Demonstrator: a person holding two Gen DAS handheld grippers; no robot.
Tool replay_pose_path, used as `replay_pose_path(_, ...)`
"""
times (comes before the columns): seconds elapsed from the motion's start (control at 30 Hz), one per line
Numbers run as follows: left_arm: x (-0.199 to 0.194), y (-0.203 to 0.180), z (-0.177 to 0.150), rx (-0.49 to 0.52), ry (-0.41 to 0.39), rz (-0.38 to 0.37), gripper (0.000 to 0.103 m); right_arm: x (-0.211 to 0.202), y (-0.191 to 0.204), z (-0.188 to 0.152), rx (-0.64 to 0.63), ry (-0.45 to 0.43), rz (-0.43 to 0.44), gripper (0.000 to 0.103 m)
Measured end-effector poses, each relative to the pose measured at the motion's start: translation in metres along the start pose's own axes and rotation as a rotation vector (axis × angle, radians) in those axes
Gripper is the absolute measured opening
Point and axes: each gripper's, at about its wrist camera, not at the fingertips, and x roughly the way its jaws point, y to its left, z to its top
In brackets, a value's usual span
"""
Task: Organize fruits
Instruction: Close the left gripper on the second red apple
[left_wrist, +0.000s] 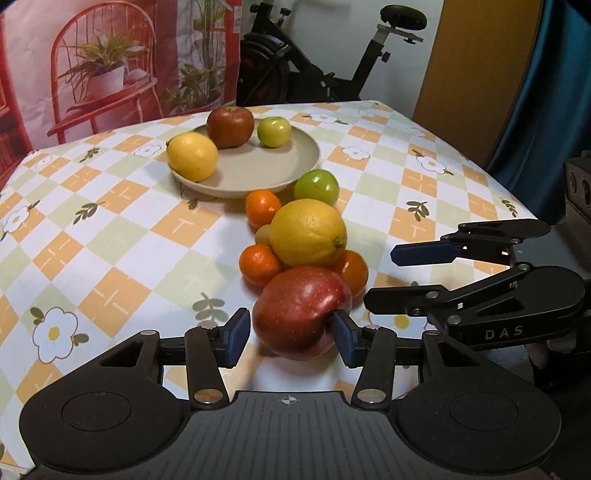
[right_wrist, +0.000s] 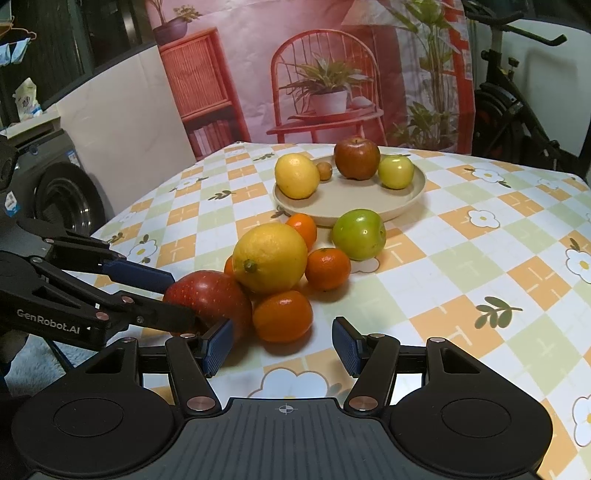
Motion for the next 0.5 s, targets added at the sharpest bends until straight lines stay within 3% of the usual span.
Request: replay_pose_path(0.5, 0.0042, 0.0083, -0.0038, -0.045, -0.007, -0.024, 0.05, 0.0007, 0.001, -0.002, -0.005, -0.003, -0.011, 0.056)
